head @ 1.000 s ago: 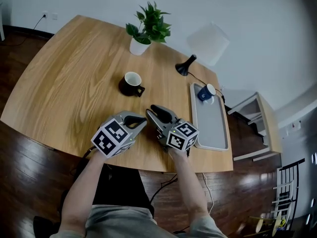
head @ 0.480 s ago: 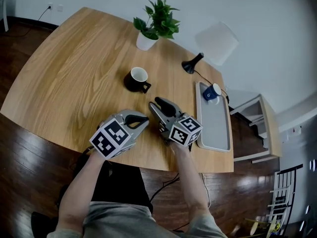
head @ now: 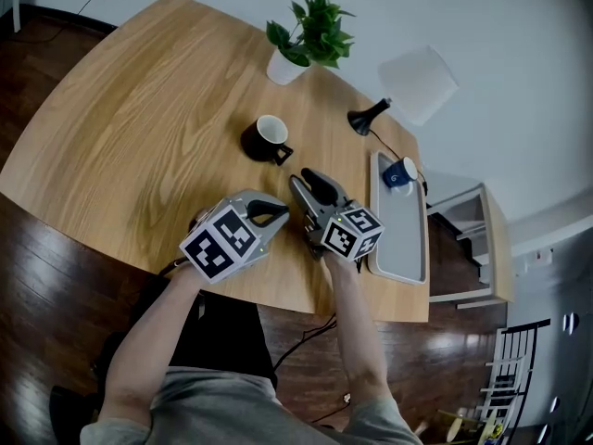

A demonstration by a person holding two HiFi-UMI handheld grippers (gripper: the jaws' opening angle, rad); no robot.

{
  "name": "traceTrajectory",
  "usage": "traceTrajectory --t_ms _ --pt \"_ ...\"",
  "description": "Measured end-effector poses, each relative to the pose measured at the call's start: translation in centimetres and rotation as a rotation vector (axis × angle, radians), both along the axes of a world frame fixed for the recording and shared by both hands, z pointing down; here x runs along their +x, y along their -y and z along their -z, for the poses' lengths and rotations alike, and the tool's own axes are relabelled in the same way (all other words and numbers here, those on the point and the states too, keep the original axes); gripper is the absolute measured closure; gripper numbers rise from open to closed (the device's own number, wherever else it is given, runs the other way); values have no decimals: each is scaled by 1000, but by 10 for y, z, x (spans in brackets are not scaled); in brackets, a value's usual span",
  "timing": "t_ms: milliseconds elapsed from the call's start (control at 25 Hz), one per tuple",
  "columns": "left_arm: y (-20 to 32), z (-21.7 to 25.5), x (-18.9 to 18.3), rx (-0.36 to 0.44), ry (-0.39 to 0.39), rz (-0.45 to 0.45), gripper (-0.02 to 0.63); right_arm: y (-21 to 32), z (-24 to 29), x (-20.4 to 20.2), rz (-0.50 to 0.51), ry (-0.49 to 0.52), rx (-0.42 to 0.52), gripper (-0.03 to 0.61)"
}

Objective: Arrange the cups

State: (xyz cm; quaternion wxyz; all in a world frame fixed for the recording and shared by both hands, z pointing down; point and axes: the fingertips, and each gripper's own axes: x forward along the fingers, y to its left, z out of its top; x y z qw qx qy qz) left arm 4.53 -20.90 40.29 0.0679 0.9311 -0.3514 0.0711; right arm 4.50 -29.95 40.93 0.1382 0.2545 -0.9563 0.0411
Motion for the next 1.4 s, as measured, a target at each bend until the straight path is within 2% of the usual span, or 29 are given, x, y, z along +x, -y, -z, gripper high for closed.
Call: traceTrajectory --t_ms 320,400,880,960,1120,1280,1400 --pt "1 0 1 2 3 -2 606 4 -2 -1 7 -28 3 409" --pt "2 0 2 7 3 -4 605 4 -3 -1 7 -39 5 380" --pt "2 -1 5 4 4 -6 603 10 -8 1 -1 -93 11 380" --pt "1 -1 5 7 4 -8 546 13 -8 0 -2 -104 14 380" --pt "-3 -1 -1 16 -1 -24 508 16 -7 -7 -10 -119 27 380" --pt "-3 -3 -9 -6 4 3 513 21 -8 -20 14 -132 39 380" --pt "-2 -1 4 -5 3 -31 552 25 -6 -11 7 -136 41 380"
